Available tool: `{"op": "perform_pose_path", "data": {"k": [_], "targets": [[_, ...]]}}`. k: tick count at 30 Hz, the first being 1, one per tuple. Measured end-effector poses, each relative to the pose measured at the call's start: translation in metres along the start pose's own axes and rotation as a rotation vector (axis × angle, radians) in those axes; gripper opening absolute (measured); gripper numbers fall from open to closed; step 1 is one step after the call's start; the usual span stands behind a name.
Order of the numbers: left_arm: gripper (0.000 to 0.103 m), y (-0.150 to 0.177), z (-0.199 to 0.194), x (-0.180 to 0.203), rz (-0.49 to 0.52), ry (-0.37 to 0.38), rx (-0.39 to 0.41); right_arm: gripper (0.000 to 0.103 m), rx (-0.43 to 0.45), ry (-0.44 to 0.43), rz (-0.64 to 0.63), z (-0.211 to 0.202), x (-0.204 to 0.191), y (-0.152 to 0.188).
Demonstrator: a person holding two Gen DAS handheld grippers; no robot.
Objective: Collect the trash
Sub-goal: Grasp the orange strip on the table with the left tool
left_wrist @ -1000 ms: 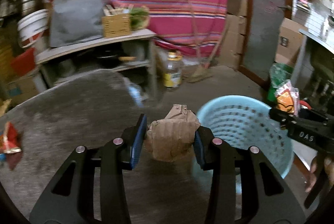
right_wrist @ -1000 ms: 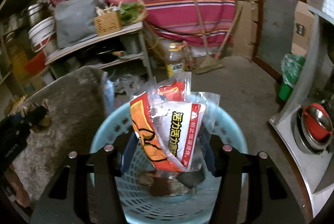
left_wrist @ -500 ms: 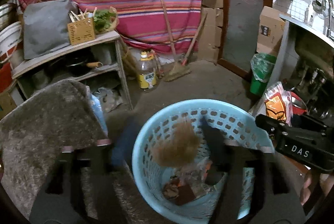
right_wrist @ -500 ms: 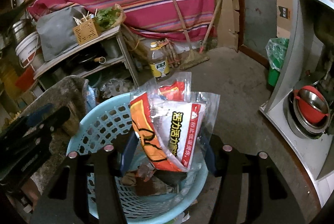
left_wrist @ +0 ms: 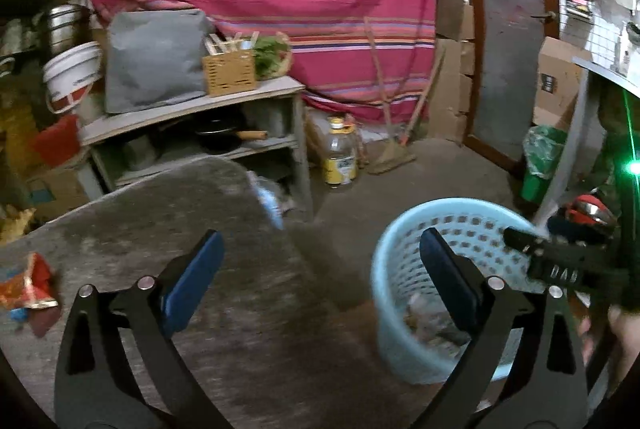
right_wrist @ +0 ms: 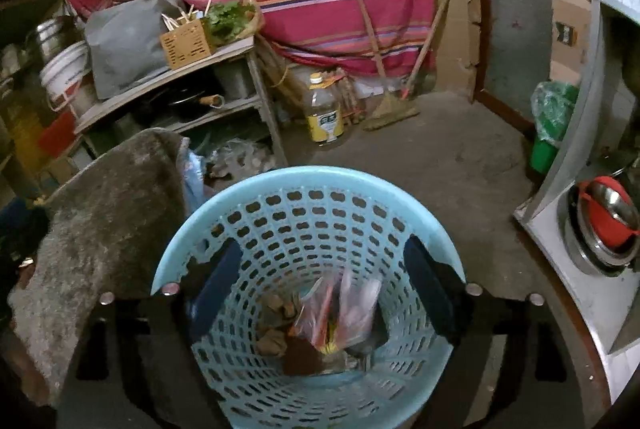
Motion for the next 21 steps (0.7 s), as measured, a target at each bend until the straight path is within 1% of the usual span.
{"op": "perform_pose_path", "data": {"k": [2,3,5,6,8,11,13,18,21], "targets": [[0.096,-0.001,-0.006,-0.017,-0.012,-0.019,0.002,0.086,0.002,0.002,0.008,-0.001,-0.006,-0.003],[0.096,-0.001,-0.012,-0.032,-0.023,-0.032,0.007,0.09,0.009,0.006,0.008,-0.003,-0.012,-0.005],[0.097,-0.001,-0.019,-0.05,-0.035,-0.05,0.013,0.091,0.019,0.004,-0.011,-0.005,-0.029,-0.01],[0.097,0.0,-0.025,-0.067,-0.039,-0.074,0.022,0.091,0.021,0.002,-0.022,-0.006,-0.035,-0.012],[0.098,0.0,-0.032,-0.089,-0.043,-0.105,0.032,0.092,0.025,-0.001,-0.061,-0.005,-0.059,-0.017],[0.098,0.002,-0.043,-0.133,-0.059,-0.164,0.04,0.092,0.026,-0.02,-0.113,-0.002,-0.096,-0.024],[0.098,0.002,-0.049,-0.166,-0.079,-0.215,0.049,0.092,0.028,-0.042,-0.134,0.0,-0.117,-0.027],[0.098,-0.002,-0.056,-0.252,-0.171,-0.335,0.062,0.092,0.035,-0.12,-0.173,0.006,-0.181,-0.035],[0.098,-0.005,-0.061,-0.298,-0.22,-0.424,0.076,0.092,0.032,-0.128,-0.219,0.012,-0.214,-0.038]]}}
Point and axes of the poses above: each gripper's, at about its wrist camera, not at the fingertips, and z roughly the way its jaws point, x to its right, y to its underside, the point moved 2 cm from there along z, roughly the way its jaws point, and after that the axes turned 14 degrees about -z, right-handed, at the moved point
